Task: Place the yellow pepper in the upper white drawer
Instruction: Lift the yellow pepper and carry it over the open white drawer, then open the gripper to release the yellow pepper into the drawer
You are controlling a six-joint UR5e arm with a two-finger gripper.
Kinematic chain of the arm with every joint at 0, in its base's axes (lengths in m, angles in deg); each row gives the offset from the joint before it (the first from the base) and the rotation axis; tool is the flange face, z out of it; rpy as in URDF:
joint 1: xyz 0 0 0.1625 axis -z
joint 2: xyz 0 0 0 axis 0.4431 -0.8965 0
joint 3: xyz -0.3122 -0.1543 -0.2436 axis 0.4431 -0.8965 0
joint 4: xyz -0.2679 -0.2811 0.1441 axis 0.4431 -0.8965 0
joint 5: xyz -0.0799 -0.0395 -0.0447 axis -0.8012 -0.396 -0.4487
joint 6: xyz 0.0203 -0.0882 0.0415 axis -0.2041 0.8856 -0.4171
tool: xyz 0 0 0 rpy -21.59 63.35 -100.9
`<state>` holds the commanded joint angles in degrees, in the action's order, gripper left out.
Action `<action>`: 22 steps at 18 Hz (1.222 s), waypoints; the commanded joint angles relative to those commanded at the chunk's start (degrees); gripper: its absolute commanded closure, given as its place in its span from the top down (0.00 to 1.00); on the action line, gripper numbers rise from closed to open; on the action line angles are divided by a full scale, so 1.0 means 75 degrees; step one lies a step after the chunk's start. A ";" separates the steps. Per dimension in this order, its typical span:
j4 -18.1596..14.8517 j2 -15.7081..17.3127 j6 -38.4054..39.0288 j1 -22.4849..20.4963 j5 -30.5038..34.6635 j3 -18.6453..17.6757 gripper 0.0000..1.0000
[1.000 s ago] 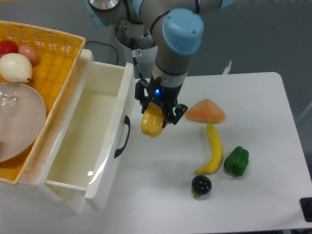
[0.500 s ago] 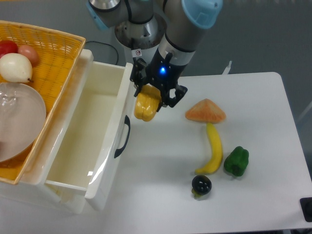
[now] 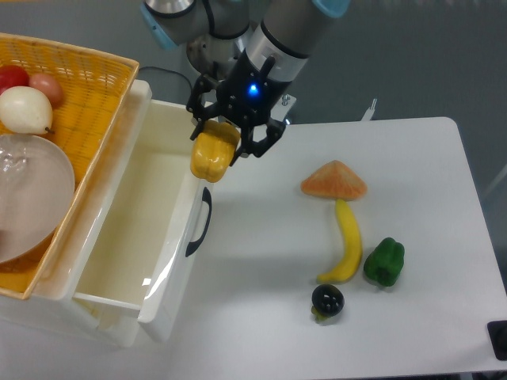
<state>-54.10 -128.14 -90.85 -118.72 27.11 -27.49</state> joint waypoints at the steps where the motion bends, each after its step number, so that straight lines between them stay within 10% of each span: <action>1: 0.0012 0.0000 0.0047 0.0024 -0.0082 0.0000 0.11; 22: 0.0387 -0.0258 0.0341 0.0598 -0.0047 -0.0304 0.16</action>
<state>-51.20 -130.07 -88.29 -114.24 26.76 -29.78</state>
